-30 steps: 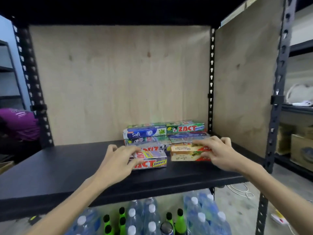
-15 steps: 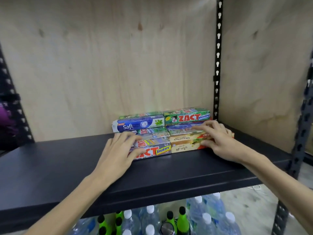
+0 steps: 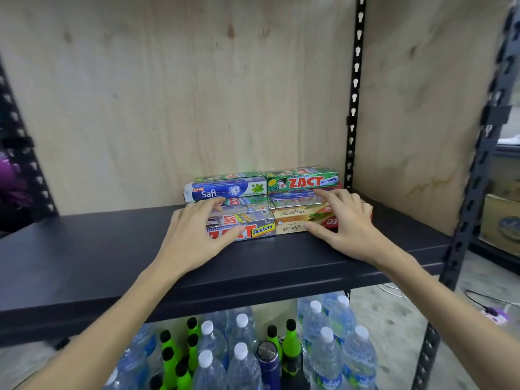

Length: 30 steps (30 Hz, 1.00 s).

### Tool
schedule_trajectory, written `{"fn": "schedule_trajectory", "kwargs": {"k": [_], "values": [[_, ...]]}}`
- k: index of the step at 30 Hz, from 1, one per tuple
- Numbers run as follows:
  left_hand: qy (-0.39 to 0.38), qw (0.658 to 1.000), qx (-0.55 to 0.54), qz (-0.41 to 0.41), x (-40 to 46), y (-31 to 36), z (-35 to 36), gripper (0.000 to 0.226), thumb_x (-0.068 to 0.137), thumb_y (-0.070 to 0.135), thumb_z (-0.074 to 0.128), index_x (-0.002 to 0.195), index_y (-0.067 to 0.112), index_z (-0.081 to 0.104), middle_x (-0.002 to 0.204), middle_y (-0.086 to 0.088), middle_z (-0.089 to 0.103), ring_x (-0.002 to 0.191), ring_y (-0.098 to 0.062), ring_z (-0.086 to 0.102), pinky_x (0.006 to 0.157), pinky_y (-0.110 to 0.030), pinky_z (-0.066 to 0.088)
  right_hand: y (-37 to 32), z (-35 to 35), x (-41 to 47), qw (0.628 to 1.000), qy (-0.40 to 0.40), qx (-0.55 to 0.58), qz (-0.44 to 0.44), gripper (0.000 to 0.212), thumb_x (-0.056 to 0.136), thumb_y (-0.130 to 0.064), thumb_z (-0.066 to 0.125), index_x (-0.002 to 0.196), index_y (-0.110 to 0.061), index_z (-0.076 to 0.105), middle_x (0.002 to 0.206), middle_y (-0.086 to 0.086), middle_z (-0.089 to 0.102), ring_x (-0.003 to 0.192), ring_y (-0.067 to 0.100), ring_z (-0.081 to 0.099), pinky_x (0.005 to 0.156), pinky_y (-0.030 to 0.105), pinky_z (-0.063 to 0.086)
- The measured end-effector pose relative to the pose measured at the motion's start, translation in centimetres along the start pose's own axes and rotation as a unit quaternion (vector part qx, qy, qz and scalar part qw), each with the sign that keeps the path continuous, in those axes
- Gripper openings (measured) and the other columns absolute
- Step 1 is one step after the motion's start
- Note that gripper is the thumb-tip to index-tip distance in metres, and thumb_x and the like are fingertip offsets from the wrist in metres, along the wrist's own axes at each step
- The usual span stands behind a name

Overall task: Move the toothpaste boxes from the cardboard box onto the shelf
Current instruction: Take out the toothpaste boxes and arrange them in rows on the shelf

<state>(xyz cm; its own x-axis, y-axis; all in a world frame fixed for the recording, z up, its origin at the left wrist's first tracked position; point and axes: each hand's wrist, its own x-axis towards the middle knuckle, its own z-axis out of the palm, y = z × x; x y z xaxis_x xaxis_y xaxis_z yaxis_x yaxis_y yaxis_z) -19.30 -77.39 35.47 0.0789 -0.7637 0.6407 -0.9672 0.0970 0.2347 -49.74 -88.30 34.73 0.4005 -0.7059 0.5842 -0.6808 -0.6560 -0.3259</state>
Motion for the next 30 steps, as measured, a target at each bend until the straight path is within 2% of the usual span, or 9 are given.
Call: {"fn": "schedule_trajectory", "kwargs": {"k": [8, 12, 14, 17, 21, 24, 27, 28, 30], "values": [[0.027, 0.998, -0.031, 0.042, -3.5, 2.9, -1.9, 0.065, 0.087, 0.060, 0.065, 0.143, 0.032, 0.045, 0.140, 0.016, 0.050, 0.131, -0.005, 0.039, 0.109, -0.031, 0.031, -4.0, 0.7, -4.7, 0.997, 0.032, 0.061, -0.020, 0.068, 0.091, -0.063, 0.057, 0.150, -0.037, 0.036, 0.126, -0.010, 0.043, 0.119, 0.010, 0.035, 0.102, 0.035, 0.028], [0.092, 0.993, -0.068, -0.003, -10.5, 5.5, -0.8, 0.067, 0.086, 0.056, 0.066, 0.144, 0.028, 0.046, 0.146, 0.012, 0.040, 0.139, -0.011, 0.031, 0.116, -0.040, 0.028, -7.0, 2.3, -9.7, 0.989, 0.092, 0.118, -0.011, 0.063, 0.090, -0.059, 0.061, 0.146, -0.035, 0.043, 0.118, -0.009, 0.044, 0.112, 0.011, 0.041, 0.096, 0.030, 0.030], [0.137, 0.988, -0.060, -0.026, -14.9, 6.4, 0.4, 0.070, 0.085, 0.050, 0.072, 0.145, 0.025, 0.046, 0.153, 0.004, 0.033, 0.145, -0.018, 0.025, 0.120, -0.040, 0.021, -8.5, 3.9, -13.2, 0.982, 0.118, 0.149, -0.004, 0.063, 0.090, -0.050, 0.068, 0.146, -0.030, 0.045, 0.123, -0.005, 0.043, 0.118, 0.013, 0.043, 0.103, 0.028, 0.032], [0.155, 0.980, -0.096, -0.084, -21.4, 6.7, 2.7, 0.070, 0.083, 0.039, 0.078, 0.143, 0.023, 0.046, 0.151, 0.001, 0.033, 0.143, -0.022, 0.027, 0.118, -0.043, 0.025, -10.0, 7.4, -19.5, 0.971, 0.134, 0.198, 0.024, 0.062, 0.089, -0.034, 0.074, 0.144, -0.025, 0.046, 0.126, -0.005, 0.043, 0.123, 0.011, 0.044, 0.107, 0.031, 0.034], [0.096, 0.969, -0.146, -0.176, -29.9, 5.9, 7.2, 0.062, 0.085, 0.035, 0.077, 0.138, 0.021, 0.048, 0.137, 0.004, 0.041, 0.129, -0.019, 0.037, 0.111, -0.037, 0.032, -10.0, 13.9, -28.6, 0.960, 0.103, 0.226, 0.127, 0.061, 0.092, -0.026, 0.071, 0.145, -0.024, 0.041, 0.122, -0.009, 0.045, 0.118, 0.007, 0.045, 0.103, 0.031, 0.037], [0.031, 0.954, -0.172, -0.244, -36.3, 5.2, 10.7, 0.056, 0.087, 0.032, 0.075, 0.135, 0.021, 0.049, 0.129, 0.005, 0.046, 0.122, -0.017, 0.042, 0.107, -0.039, 0.037, -9.5, 18.5, -35.8, 0.941, 0.071, 0.245, 0.221, 0.055, 0.093, -0.015, 0.066, 0.142, -0.023, 0.043, 0.115, -0.015, 0.049, 0.107, 0.013, 0.050, 0.098, 0.032, 0.043], [-0.053, 0.930, -0.198, -0.305, -42.3, 4.6, 14.5, 0.052, 0.088, 0.033, 0.072, 0.133, 0.024, 0.047, 0.122, 0.008, 0.047, 0.118, -0.017, 0.048, 0.104, -0.044, 0.044, -8.6, 22.1, -42.0, 0.925, 0.013, 0.244, 0.290, 0.055, 0.092, -0.003, 0.064, 0.135, -0.029, 0.043, 0.114, -0.007, 0.055, 0.104, 0.017, 0.056, 0.094, 0.016, 0.042], [-0.079, 0.921, -0.207, -0.319, -44.0, 4.4, 15.7, 0.050, 0.089, 0.033, 0.071, 0.132, 0.025, 0.047, 0.120, 0.009, 0.046, 0.116, -0.018, 0.051, 0.101, -0.045, 0.047, -8.3, 23.1, -43.7, 0.917, -0.016, 0.244, 0.316, 0.055, 0.092, -0.003, 0.062, 0.134, -0.031, 0.042, 0.116, -0.004, 0.056, 0.106, 0.018, 0.057, 0.094, 0.015, 0.042], [-0.126, 0.901, -0.224, -0.349, -46.9, 4.2, 17.9, 0.047, 0.089, 0.030, 0.072, 0.130, 0.025, 0.048, 0.117, 0.010, 0.046, 0.113, -0.018, 0.056, 0.098, -0.042, 0.050, -7.3, 25.3, -46.7, 0.899, -0.067, 0.233, 0.365, 0.053, 0.092, -0.004, 0.060, 0.133, -0.032, 0.041, 0.118, 0.000, 0.058, 0.107, 0.021, 0.059, 0.100, 0.032, 0.048]]}}
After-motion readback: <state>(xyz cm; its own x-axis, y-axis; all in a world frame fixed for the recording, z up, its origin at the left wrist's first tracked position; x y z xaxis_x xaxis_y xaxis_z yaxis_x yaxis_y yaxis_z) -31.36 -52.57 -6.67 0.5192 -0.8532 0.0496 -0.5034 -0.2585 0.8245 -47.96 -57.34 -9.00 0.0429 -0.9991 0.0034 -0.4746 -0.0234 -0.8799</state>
